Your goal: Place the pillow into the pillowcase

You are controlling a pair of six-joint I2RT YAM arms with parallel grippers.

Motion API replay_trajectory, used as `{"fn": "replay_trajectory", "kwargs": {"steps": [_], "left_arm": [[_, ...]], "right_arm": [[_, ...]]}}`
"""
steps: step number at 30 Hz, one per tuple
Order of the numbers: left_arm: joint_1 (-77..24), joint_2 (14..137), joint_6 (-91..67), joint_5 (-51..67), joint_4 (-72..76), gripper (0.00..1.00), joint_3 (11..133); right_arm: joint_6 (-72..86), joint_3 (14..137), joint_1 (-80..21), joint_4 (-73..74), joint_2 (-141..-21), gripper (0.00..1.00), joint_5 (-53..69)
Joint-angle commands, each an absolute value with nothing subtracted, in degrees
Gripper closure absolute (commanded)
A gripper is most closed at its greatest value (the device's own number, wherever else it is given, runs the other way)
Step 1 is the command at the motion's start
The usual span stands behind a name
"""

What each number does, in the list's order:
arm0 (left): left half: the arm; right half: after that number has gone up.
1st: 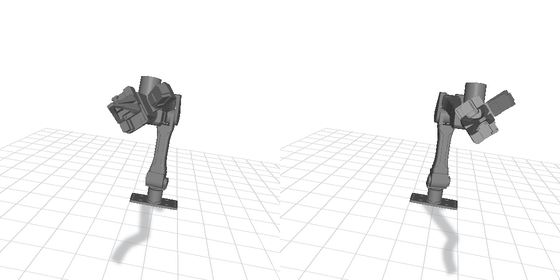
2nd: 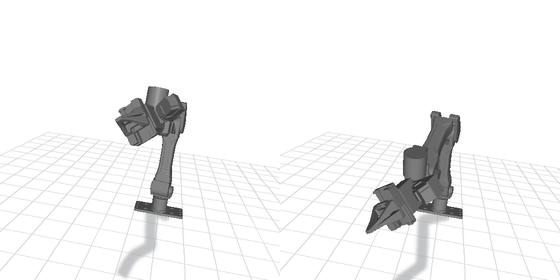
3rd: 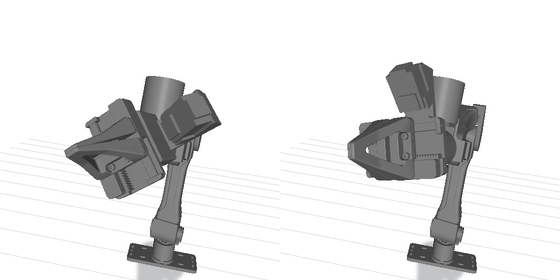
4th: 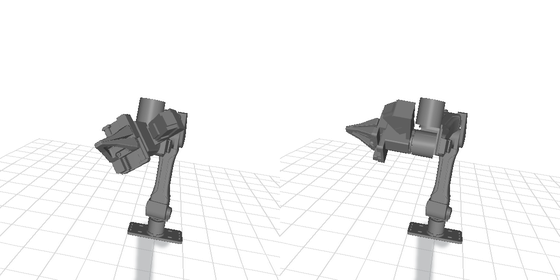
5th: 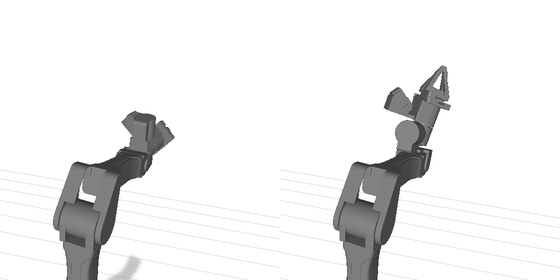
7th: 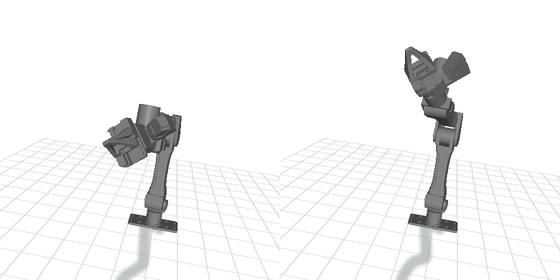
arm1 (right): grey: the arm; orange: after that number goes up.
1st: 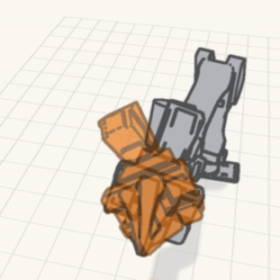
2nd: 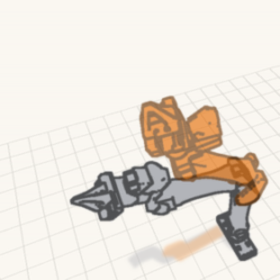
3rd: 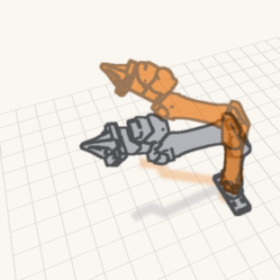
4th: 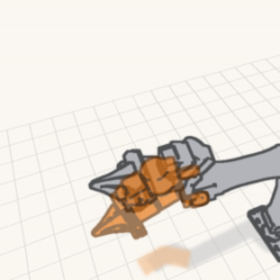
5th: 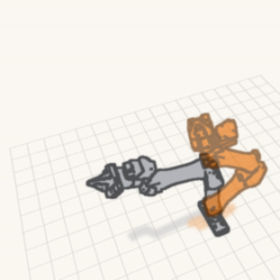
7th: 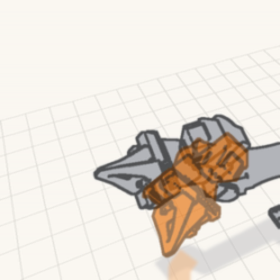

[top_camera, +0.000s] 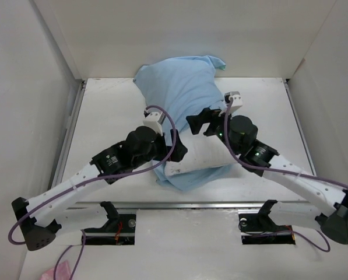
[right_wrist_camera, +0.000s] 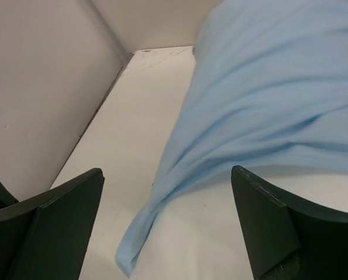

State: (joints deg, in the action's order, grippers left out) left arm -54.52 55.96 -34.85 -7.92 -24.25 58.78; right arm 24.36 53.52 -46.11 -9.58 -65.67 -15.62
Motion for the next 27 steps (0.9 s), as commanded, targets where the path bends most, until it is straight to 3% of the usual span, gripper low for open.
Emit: {"fn": "replay_trajectory", "kwargs": {"steps": [1, 5, 13, 19, 25, 27], "left_arm": [[-54.1, 59.7, -29.7, -10.5, -19.5, 0.0, 61.8], [-54.1, 68.1, -25.2, -6.3, -17.5, 0.0, 66.3], [-54.1, 85.2, -20.8, 5.0, -12.6, 0.0, 72.9], [-49.3, 88.9, -21.5, 0.3, -16.9, 0.0, 73.5], [-45.0, 83.2, -23.5, -9.5, -18.2, 0.0, 70.4], [-44.5, 81.1, -22.9, -10.1, -18.8, 0.0, 70.4]], "right_arm": [[28.4, 57.3, -45.8, 13.4, -62.7, 0.04, -24.1], [35.0, 57.0, -43.4, 23.3, -62.1, 0.04, -32.3], [35.5, 46.2, -28.0, 17.6, -60.7, 0.06, -16.2], [29.4, 44.7, -31.9, 8.5, -66.1, 0.1, 4.6], [31.8, 47.5, -38.3, -1.4, -70.8, 0.1, 15.9], [31.8, 50.3, -38.3, -0.8, -70.8, 0.1, 14.1]]}}
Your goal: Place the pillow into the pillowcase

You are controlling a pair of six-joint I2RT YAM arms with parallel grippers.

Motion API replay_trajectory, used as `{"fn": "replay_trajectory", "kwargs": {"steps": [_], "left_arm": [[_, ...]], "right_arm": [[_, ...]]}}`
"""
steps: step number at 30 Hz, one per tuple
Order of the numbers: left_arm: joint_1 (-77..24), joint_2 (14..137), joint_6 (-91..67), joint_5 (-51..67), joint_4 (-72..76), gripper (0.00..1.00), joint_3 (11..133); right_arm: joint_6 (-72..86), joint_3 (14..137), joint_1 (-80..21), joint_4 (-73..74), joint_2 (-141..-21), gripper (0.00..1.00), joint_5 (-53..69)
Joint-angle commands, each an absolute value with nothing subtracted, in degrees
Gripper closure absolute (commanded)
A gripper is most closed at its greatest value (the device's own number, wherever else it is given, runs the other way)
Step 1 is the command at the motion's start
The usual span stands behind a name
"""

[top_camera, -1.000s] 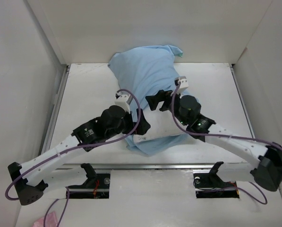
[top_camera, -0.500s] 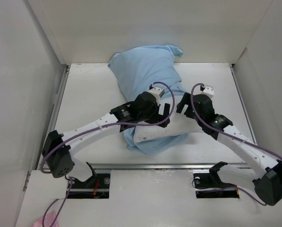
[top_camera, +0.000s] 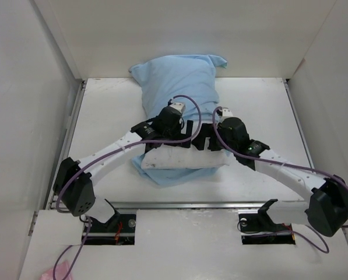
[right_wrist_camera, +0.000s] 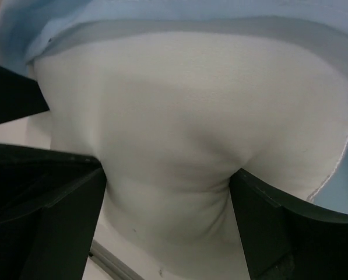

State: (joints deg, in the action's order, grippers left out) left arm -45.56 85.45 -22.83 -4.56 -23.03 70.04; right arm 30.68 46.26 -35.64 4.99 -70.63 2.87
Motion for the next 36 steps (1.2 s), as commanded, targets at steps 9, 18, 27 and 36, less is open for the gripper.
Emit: {"fn": "replay_trajectory", "kwargs": {"steps": [9, 18, 27, 36], "left_arm": [[-53.1, 78.0, -15.7, -8.3, -20.2, 0.0, 71.0], [-59.5, 97.9, -21.9, -15.5, -29.5, 0.0, 88.0], [-58.2, 116.6, -32.2, -20.7, -33.4, 0.59, 96.2], [-55.2, 104.6, -36.7, -33.8, -31.4, 1.0, 88.1]], "right_arm": [[32.5, 57.6, -26.4, 23.5, -60.2, 0.05, -1.7], [34.2, 54.7, -17.5, 30.7, -55.4, 0.02, -11.0], [34.2, 50.5, -17.0, 30.7, -53.6, 0.02, -9.7], [30.4, 41.9, -17.0, 18.3, -56.5, 0.01, -2.7]]}}
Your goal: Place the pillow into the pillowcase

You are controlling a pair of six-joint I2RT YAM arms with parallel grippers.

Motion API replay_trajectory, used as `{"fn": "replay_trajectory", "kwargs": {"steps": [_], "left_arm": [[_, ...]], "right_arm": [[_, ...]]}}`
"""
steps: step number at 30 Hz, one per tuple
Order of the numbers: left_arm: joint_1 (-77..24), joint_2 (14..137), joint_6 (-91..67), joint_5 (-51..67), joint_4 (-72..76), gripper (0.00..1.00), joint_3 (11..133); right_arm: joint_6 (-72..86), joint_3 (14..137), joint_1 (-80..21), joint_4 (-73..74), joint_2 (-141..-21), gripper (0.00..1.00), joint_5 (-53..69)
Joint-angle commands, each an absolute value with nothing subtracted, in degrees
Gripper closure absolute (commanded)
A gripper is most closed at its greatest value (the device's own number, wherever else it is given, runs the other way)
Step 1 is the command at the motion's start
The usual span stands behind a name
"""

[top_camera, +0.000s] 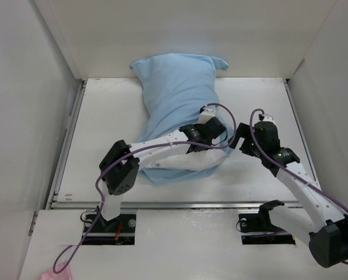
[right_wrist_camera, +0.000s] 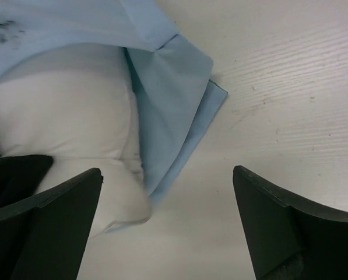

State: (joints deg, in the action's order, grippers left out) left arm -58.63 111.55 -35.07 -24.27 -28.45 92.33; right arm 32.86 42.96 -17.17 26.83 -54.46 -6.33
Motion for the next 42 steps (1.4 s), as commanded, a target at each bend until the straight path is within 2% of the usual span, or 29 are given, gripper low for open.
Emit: {"fn": "replay_trajectory", "kwargs": {"steps": [1, 6, 10, 15, 18, 20, 21, 22, 27, 28, 30, 31, 33, 37, 41, 42], "left_arm": [[-54.5, 102.4, -36.7, -33.8, -30.5, 1.0, 86.9], [-50.7, 94.8, -34.7, -31.3, -27.9, 1.0, 83.0], [-50.2, 96.8, -34.1, -30.8, -28.6, 1.0, 85.4], [-50.2, 99.2, -33.6, -31.4, -30.1, 1.0, 89.3], [-50.2, 99.2, -33.0, -31.4, -30.1, 1.0, 90.6], [-49.1, 99.2, -33.0, -31.4, -28.8, 1.0, 90.6], [-49.1, 99.2, -33.0, -31.4, -28.0, 1.0, 90.6], [-48.2, 99.2, -33.0, -31.4, -26.7, 1.0, 91.2], [-45.9, 108.7, -37.9, -37.0, -25.0, 1.0, 98.1], [-45.4, 110.8, -40.2, -38.3, -25.8, 1.0, 99.7], [-44.5, 116.8, -42.5, -37.8, -28.4, 1.0, 104.9], [-44.0, 118.2, -43.9, -38.4, -29.6, 1.0, 105.7], [-43.9, 119.9, -45.0, -37.0, -29.6, 1.0, 105.7], [-43.9, 119.8, -46.5, -34.8, -28.5, 1.0, 104.7], [-44.5, 117.0, -48.0, -33.4, -28.5, 1.0, 101.7], [-44.5, 116.1, -47.1, -31.4, -28.5, 1.0, 100.8]], "right_arm": [[29.5, 41.4, -17.0, 16.5, -57.5, 0.01, -2.0], [24.2, 43.5, -17.0, 6.9, -66.9, 0.01, 2.7], [23.6, 44.5, -17.0, -4.8, -75.1, 0.01, 7.4], [20.9, 48.6, -18.1, -11.0, -85.1, 0.01, 14.1], [19.6, 50.3, -19.4, -15.1, -87.5, 0.06, 16.9], [19.1, 50.8, -20.1, -15.6, -88.2, 0.49, 18.3], [19.9, 51.6, -20.1, -12.4, -87.0, 0.85, 18.3], [20.7, 51.6, -20.1, -10.5, -85.6, 1.0, 17.4], [27.8, 42.3, -25.0, 9.3, -64.6, 1.0, 20.6], [31.0, 40.9, -26.8, 17.5, -54.1, 1.0, 22.5], [35.8, 37.2, -32.1, 24.8, -43.3, 1.0, 24.3], [37.7, 36.1, -33.3, 30.8, -34.1, 1.0, 24.3], [43.0, 33.4, -34.0, 34.1, -27.6, 1.0, 23.9], [42.9, 29.1, -34.0, 35.8, -26.4, 1.0, 26.0], [36.2, 33.7, -34.0, 40.9, -32.3, 0.99, 18.2], [35.4, 33.7, -34.0, 41.4, -33.6, 0.91, 17.1]]}}
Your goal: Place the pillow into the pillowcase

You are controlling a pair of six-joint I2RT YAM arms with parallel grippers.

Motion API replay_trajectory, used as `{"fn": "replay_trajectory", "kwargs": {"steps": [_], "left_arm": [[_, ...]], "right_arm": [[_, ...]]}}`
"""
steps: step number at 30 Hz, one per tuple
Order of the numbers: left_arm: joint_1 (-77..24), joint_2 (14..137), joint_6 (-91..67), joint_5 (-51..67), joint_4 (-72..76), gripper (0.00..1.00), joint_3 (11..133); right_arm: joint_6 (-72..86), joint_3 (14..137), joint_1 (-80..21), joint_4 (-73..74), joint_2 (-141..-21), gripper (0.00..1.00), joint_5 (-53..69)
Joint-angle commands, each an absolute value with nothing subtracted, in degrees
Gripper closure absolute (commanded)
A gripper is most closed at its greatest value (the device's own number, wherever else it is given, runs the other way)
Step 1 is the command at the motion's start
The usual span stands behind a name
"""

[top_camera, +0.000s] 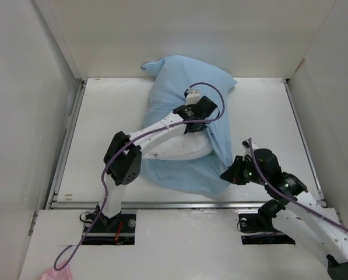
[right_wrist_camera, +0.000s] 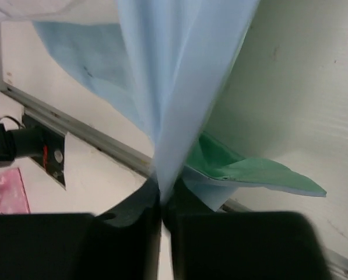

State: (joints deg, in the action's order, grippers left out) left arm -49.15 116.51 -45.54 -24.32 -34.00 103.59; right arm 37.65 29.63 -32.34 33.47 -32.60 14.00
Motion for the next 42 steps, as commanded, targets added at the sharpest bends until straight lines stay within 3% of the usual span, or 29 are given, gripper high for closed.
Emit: {"fn": "replay_trajectory", "kwargs": {"steps": [1, 4, 5, 6, 7, 9, 14, 20, 24, 29, 31, 35, 38, 39, 40, 42], "left_arm": [[-45.2, 115.1, -47.1, -30.8, -28.5, 1.0, 99.9], [-48.9, 108.7, -45.2, -29.5, -29.6, 0.66, 93.2], [-50.0, 106.5, -44.1, -28.7, -29.6, 0.46, 90.7], [-52.0, 101.8, -44.1, -28.2, -30.3, 0.09, 85.7], [-52.8, 99.3, -45.2, -27.2, -31.0, 0.0, 83.3], [-54.7, 91.1, -47.0, -26.3, -32.5, 0.0, 76.3], [-57.0, 75.4, -52.1, -22.0, -32.2, 0.0, 64.8], [-58.0, 63.8, -54.4, -18.3, -28.0, 0.11, 54.3], [-58.0, 62.6, -53.4, -16.7, -24.5, 0.18, 51.5], [-57.3, 65.9, -50.0, -16.7, -17.8, 0.3, 49.3], [-56.3, 69.2, -49.4, -16.0, -16.4, 0.4, 49.3], [-54.9, 73.4, -48.3, -15.3, -12.8, 0.52, 49.3], [-54.9, 75.1, -48.3, -15.8, -11.4, 0.71, 49.8], [-54.4, 75.1, -48.3, -16.5, -10.6, 0.79, 49.8], [-54.4, 75.1, -48.9, -16.5, -10.1, 0.94, 49.8], [-53.0, 76.3, -48.9, -17.6, -8.7, 1.0, 49.2]], "right_arm": [[34.9, 33.7, -34.0, 40.7, -33.7, 0.83, 17.1], [34.2, 35.5, -34.0, 39.4, -34.9, 0.55, 18.1], [33.5, 36.4, -34.0, 38.7, -34.9, 0.39, 17.5], [32.9, 38.1, -34.5, 38.7, -34.9, 0.31, 17.5], [31.0, 39.3, -34.5, 38.7, -34.9, 0.26, 16.4], [30.0, 43.7, -34.5, 39.4, -35.4, 0.18, 12.2], [27.8, 49.4, -34.5, 34.7, -40.6, 0.18, 3.0], [21.4, 56.3, -34.5, 25.5, -54.8, 0.17, 1.6], [14.2, 60.4, -37.3, 19.3, -65.5, 0.17, 8.6], [7.6, 62.8, -39.6, 15.6, -72.1, 0.17, 4.1], [7.6, 62.8, -39.6, 13.9, -73.8, 0.17, 3.5], [7.6, 62.8, -39.6, 11.6, -78.3, 0.2, 1.9], [7.6, 62.8, -39.6, 11.6, -80.5, 0.39, 1.4], [7.6, 62.8, -39.6, 12.4, -80.5, 0.55, 1.4], [8.3, 62.8, -39.6, 12.4, -80.5, 0.77, 1.9], [8.8, 62.8, -39.6, 12.4, -76.7, 0.9, 2.5]]}}
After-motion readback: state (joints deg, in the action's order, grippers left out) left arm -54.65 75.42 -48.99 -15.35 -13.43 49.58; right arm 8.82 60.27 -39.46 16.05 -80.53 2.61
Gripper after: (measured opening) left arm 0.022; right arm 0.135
